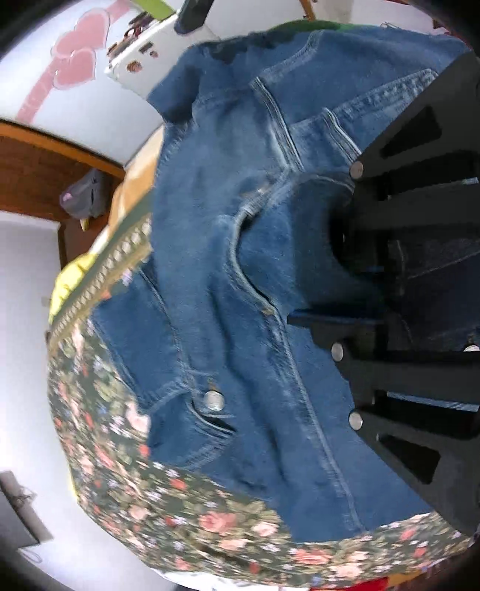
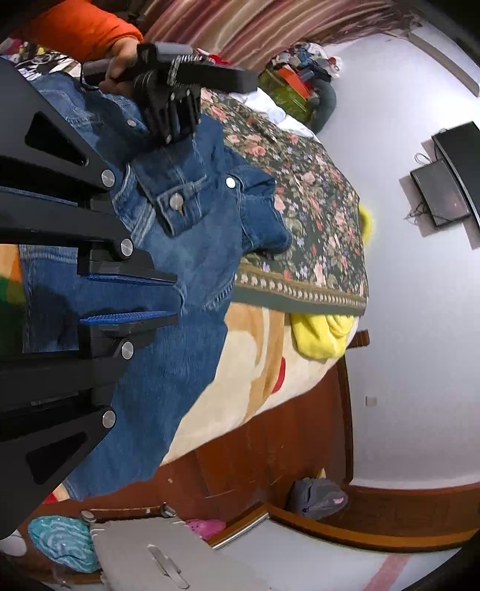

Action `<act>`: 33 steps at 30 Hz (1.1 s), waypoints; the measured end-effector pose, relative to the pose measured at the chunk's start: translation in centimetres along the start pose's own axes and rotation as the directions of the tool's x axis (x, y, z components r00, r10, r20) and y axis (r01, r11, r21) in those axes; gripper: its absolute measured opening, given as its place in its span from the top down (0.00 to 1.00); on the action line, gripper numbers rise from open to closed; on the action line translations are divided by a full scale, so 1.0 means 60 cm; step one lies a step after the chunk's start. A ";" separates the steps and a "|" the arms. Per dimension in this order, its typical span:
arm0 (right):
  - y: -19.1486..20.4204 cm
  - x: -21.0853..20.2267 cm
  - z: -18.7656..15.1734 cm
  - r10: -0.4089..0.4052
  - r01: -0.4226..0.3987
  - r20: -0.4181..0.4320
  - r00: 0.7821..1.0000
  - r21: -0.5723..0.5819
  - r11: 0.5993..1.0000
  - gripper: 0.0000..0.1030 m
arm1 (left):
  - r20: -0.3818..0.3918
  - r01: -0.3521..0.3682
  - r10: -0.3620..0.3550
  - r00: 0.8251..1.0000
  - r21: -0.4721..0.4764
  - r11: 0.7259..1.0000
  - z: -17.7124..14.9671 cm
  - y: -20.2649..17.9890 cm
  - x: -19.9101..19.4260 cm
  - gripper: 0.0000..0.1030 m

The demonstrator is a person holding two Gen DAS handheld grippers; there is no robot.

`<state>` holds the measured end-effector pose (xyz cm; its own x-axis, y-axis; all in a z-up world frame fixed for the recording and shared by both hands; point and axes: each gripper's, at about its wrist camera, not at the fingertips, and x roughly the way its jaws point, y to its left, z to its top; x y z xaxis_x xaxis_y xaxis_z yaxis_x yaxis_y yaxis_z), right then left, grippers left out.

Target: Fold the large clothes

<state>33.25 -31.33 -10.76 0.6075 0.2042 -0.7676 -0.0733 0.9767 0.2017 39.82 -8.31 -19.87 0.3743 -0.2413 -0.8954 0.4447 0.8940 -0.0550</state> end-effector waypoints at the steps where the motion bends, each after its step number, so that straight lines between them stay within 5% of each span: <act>1: 0.006 -0.002 0.000 0.000 0.000 0.001 1.000 -0.009 1.000 0.91 | -0.006 0.006 -0.006 1.000 -0.009 1.000 -0.002 0.001 -0.001 0.81; 3: 0.015 -0.005 0.003 -0.006 0.006 0.003 1.000 -0.022 1.000 0.91 | -0.004 0.020 -0.020 1.000 -0.021 1.000 -0.009 0.008 -0.013 0.75; 7: 0.027 0.000 0.018 0.009 -0.009 0.004 1.000 -0.033 0.999 0.90 | 0.043 0.045 -0.043 0.998 -0.030 0.999 -0.023 0.031 -0.060 0.39; 12: 0.054 0.038 0.045 0.011 -0.013 -0.026 1.000 -0.084 0.996 0.90 | 0.162 -0.024 0.040 0.986 -0.099 0.995 -0.046 0.114 -0.135 0.26; 16: 0.088 0.097 0.079 0.036 -0.044 -0.066 0.997 -0.125 0.991 0.90 | 0.158 -0.097 0.138 0.978 -0.247 0.964 -0.063 0.228 -0.141 0.24; 20: 0.114 0.179 0.113 0.026 -0.047 -0.153 0.988 -0.137 0.989 0.90 | 0.084 -0.131 0.186 0.979 -0.438 0.889 -0.095 0.368 -0.109 0.24; 25: 0.133 0.300 0.134 -0.014 -0.034 -0.297 0.955 -0.157 0.987 0.90 | -0.020 -0.160 0.178 0.984 -0.552 0.818 -0.131 0.478 -0.040 0.24; 28: 0.143 0.365 0.134 -0.107 0.028 -0.347 0.932 -0.224 0.974 0.90 | -0.043 -0.129 0.129 0.991 -0.589 0.798 -0.141 0.513 0.005 0.24; 31: 0.161 0.390 0.132 -0.167 0.062 -0.308 0.936 -0.323 0.945 0.90 | -0.037 -0.071 0.061 0.997 -0.610 0.789 -0.142 0.528 0.047 0.24; 33: 0.172 0.401 0.128 -0.218 0.095 -0.287 0.933 -0.390 0.916 0.90 | -0.017 -0.082 0.089 0.996 -0.588 0.804 -0.137 0.521 0.062 0.19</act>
<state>53.17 -16.87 -22.47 0.3561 -0.0038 -0.9344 -0.3179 0.9398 -0.1250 48.42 21.85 -28.57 0.3982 -0.1544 -0.9042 -0.1516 0.9611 -0.2309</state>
